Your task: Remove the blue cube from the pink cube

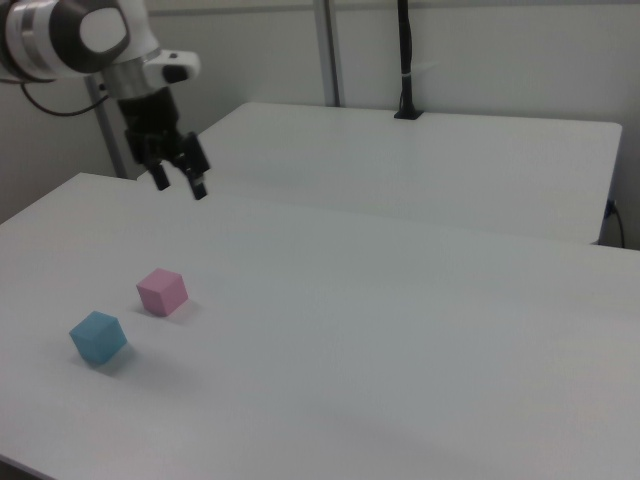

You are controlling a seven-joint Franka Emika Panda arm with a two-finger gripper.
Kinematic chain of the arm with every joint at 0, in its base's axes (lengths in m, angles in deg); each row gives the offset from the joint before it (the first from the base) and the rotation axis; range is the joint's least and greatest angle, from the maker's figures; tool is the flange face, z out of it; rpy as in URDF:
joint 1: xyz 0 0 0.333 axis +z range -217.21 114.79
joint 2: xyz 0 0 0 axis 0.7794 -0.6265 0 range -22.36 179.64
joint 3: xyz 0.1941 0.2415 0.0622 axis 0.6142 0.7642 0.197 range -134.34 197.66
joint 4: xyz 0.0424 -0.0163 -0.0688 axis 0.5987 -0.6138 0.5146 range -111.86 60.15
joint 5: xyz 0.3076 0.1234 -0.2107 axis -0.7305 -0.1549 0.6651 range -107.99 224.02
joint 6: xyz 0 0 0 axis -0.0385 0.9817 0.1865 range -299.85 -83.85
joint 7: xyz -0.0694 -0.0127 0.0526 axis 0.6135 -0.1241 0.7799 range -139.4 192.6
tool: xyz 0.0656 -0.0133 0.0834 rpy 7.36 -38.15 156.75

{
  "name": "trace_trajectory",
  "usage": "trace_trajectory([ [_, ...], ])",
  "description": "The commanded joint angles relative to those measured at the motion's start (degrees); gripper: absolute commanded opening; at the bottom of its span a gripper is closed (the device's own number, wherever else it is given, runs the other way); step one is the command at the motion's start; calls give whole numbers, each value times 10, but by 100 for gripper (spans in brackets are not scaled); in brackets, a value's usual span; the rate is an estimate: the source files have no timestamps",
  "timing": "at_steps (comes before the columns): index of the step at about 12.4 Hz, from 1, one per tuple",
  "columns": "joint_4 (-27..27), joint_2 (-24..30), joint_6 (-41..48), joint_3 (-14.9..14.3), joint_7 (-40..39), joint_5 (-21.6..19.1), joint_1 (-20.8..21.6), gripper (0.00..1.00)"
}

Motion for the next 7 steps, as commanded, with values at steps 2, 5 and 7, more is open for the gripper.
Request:
trace_trajectory([
  [2,5,17,14,-63,-151,-18,12,100],
  [5,12,18,13,-67,-155,-19,10,100],
  [7,18,18,13,-68,-153,-25,9,100],
])
